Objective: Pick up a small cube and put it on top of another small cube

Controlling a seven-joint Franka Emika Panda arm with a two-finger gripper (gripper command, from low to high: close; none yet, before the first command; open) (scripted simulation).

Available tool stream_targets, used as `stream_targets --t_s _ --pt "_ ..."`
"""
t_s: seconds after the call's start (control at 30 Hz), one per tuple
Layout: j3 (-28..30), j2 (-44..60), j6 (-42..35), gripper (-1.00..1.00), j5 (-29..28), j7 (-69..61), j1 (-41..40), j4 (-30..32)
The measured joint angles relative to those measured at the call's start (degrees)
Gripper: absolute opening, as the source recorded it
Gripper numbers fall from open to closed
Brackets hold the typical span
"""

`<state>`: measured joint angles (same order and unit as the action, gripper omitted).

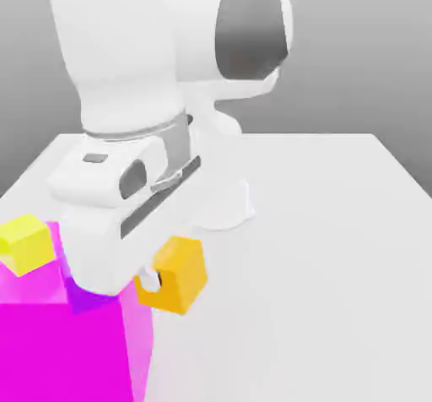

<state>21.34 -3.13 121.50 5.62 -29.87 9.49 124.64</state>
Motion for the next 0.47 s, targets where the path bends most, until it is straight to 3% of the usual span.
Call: stream_targets --t_s 0.2,0.33,0.37,0.47 --pt "3.4 -3.3 -6.5 -1.0 -7.5 2.4 -7.6 -3.6" --pt "4.2 -1.4 -0.9 -1.0 -7.6 2.1 -8.7 0.2" --pt "4.3 -0.8 0.7 1.0 -7.4 1.9 -8.8 1.2" --pt "4.3 -0.8 0.7 1.0 -7.4 1.9 -8.8 1.2"
